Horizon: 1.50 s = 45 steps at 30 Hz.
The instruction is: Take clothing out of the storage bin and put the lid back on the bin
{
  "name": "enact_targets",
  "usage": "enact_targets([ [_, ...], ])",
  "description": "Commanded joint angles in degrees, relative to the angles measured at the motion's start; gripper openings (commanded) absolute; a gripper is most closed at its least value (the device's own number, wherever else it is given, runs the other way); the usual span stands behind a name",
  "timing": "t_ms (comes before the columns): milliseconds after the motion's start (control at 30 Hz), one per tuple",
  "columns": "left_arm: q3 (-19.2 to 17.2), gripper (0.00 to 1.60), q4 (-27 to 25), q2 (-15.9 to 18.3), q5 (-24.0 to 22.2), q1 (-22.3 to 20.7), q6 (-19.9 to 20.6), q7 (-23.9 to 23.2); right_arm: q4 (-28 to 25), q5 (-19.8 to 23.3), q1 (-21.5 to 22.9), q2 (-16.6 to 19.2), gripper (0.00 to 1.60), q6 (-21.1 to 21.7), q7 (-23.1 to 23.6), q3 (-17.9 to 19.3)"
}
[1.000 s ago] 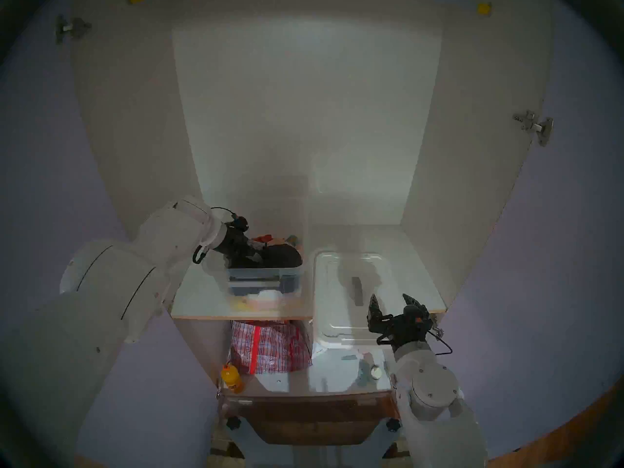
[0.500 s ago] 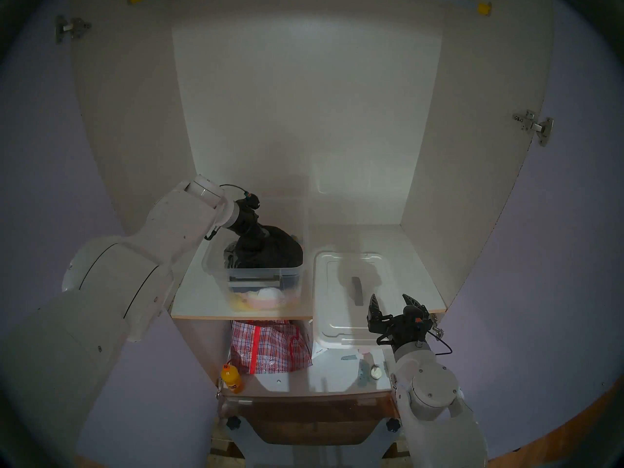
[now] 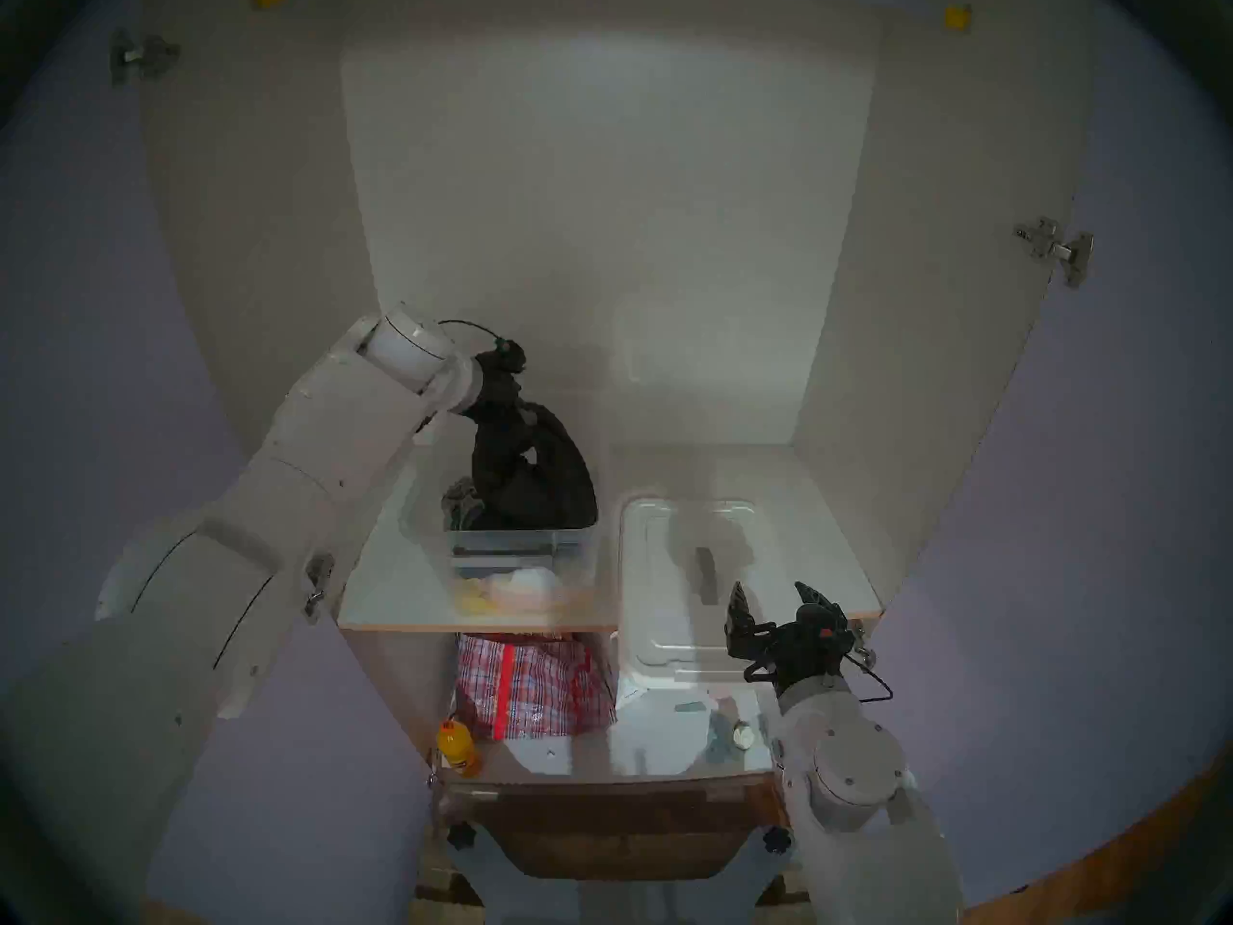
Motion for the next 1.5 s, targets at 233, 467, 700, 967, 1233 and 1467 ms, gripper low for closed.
enact_targets([
  [233,-1.94,0.0,-18.0,6.84,2.13,-2.21,14.36,2.76,-1.51,0.11,0.5,-0.1,1.6,-0.31,0.01,0.0],
  [467,-4.34,0.0,-29.04,8.24,2.79,1.9,21.4,6.56,-2.97,0.7,-0.13,-0.33,1.6,-0.36,1.16,-1.13],
  [700,-5.73,0.0,-29.91,6.59,2.77,2.7,21.4,8.56,-8.7,4.12,-2.23,2.21,1.6,-0.47,-1.34,-7.47],
  [967,-6.36,0.0,-31.12,4.73,2.75,4.65,21.4,11.03,-11.4,7.44,-0.19,7.78,1.6,0.12,-11.25,-17.26],
  [1233,-6.1,0.0,-32.81,2.88,3.32,5.64,21.4,13.27,-11.94,11.44,7.27,13.97,1.6,1.0,-17.57,-27.47],
  [1467,-6.56,0.0,-33.69,1.9,3.32,6.63,21.4,14.89,-9.95,15.28,13.83,15.73,1.6,-0.21,-21.5,-35.01],
])
